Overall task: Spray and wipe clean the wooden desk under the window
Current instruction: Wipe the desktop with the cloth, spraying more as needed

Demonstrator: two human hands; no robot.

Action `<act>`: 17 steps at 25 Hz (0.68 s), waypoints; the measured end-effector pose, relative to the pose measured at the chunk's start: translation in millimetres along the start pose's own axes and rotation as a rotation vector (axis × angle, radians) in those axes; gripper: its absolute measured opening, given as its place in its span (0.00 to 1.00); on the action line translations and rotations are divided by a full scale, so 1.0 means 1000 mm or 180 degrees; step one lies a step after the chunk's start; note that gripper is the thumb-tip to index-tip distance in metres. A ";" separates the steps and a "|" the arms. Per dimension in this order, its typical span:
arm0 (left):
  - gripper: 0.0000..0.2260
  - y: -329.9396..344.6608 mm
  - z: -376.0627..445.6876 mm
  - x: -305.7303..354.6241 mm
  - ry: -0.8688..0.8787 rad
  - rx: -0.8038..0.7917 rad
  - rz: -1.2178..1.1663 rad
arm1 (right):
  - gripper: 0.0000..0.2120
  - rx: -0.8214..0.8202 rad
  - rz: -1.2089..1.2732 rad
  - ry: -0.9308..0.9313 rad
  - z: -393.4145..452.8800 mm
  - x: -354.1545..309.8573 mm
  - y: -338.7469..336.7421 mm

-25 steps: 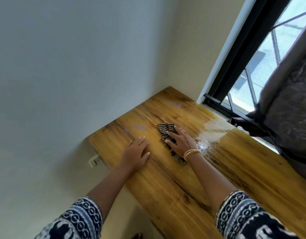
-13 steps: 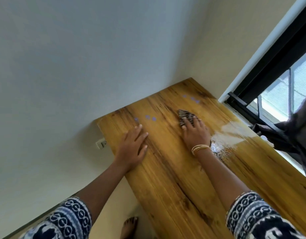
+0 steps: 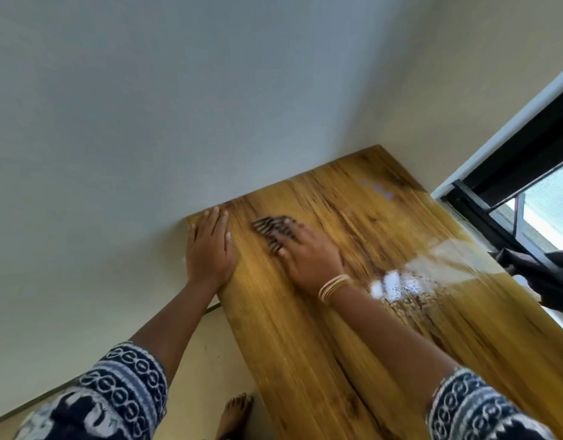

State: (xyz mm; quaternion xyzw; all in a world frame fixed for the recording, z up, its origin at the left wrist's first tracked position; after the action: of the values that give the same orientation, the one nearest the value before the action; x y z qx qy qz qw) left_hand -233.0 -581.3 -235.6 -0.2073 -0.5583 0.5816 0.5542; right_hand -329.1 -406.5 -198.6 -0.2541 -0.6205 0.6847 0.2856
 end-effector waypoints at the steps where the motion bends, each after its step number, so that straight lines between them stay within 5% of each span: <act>1: 0.23 0.000 0.000 -0.002 -0.0011 0.0032 -0.0027 | 0.20 0.0031 -0.0270 0.0107 0.018 0.028 0.001; 3: 0.23 0.000 0.001 -0.004 -0.0018 0.0079 -0.0067 | 0.21 -0.0146 -0.0592 0.0936 0.057 0.111 0.004; 5: 0.23 0.000 0.001 -0.004 -0.0029 0.0148 -0.0126 | 0.23 -0.0328 -0.0119 0.1946 0.070 0.178 0.008; 7: 0.23 0.001 0.003 -0.008 -0.0081 0.0222 -0.0213 | 0.24 -0.0209 0.0026 0.2353 0.075 0.179 0.013; 9: 0.22 0.000 0.003 -0.010 -0.0107 0.0273 -0.0259 | 0.25 -0.0182 -0.0088 0.1955 0.079 0.131 0.017; 14: 0.22 0.000 0.003 -0.009 -0.0079 0.0301 -0.0300 | 0.24 -0.0280 0.0138 -0.0249 0.026 -0.056 0.012; 17: 0.23 -0.001 0.004 -0.008 -0.0072 0.0320 -0.0306 | 0.22 0.0048 -0.0160 -0.0543 0.062 -0.029 0.016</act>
State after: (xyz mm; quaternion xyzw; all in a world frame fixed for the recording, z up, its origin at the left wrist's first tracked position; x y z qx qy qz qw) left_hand -233.7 -590.2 -236.7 -0.1456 -0.5439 0.5838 0.5849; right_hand -353.3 -471.7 -208.0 -0.1770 -0.6435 0.7012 0.2506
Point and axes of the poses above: each hand's wrist, its own z-axis towards the middle knuckle, its own y-axis out of the palm, x = y × z, the point moved 7 cm from there along z, towards the middle knuckle, and after that the axes turned 13 degrees about y, right-handed, at the moved point
